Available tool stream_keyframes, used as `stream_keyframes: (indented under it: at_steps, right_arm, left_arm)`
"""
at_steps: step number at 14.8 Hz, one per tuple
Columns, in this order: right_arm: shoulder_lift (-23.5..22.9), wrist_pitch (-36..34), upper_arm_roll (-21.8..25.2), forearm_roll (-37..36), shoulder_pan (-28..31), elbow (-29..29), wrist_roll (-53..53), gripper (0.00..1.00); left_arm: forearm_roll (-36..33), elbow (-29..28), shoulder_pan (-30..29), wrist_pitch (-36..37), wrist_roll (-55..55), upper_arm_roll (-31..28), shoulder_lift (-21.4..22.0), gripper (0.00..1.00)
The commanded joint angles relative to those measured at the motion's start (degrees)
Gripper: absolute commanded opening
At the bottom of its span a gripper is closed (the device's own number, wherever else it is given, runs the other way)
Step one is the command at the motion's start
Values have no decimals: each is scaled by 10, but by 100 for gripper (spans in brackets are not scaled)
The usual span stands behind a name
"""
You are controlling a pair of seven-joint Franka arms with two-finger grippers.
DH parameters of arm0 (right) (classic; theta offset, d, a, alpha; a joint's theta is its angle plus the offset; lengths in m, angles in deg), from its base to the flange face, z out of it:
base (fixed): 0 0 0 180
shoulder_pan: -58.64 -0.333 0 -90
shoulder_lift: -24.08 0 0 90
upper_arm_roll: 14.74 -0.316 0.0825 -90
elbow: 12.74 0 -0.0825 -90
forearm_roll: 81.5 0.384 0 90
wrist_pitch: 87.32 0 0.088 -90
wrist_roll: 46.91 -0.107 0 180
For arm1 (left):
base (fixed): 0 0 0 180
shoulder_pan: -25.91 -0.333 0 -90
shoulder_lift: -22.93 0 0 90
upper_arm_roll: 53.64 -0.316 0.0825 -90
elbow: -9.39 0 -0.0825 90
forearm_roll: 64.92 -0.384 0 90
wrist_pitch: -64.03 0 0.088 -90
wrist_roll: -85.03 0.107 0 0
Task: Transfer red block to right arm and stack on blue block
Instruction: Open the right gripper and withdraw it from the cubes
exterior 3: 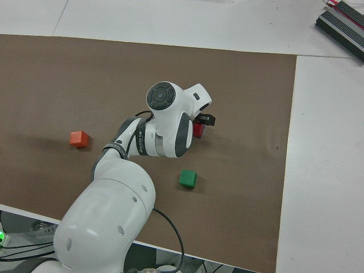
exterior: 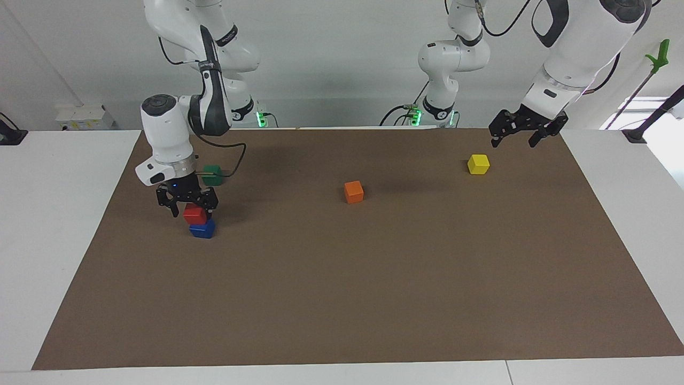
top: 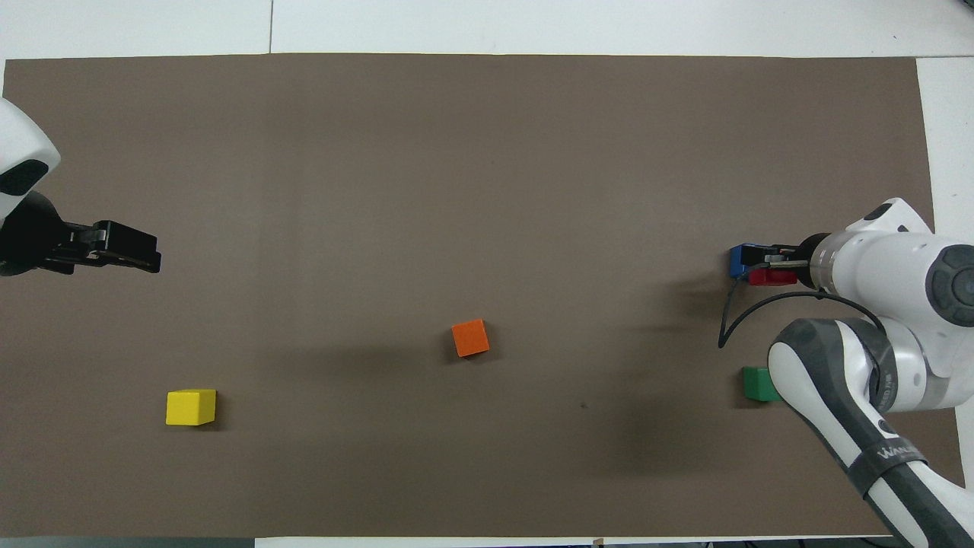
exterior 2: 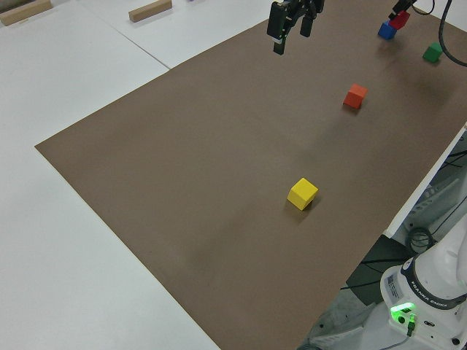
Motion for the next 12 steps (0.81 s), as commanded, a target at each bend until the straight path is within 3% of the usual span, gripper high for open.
stream_keyframes:
  at_steps: [1, 4, 8, 12]
  right_arm:
    - [-4, -156, -3, -12, 7, 118, 43, 100]
    - [-3, -310, -4, 16, 9, 227, 101, 100]
    - [6, -407, 1, 78, 15, 298, 105, 100]
    - [10, -529, -1, 74, 16, 357, 127, 100]
  left_arm:
    - [-13, -14, 3, 2, -7, -3, 13, 100]
    - [-13, -13, 3, 2, -7, -3, 13, 100]
    - [-13, -14, 3, 3, -7, -3, 13, 100]
    - [-13, -14, 3, 2, -7, -3, 13, 100]
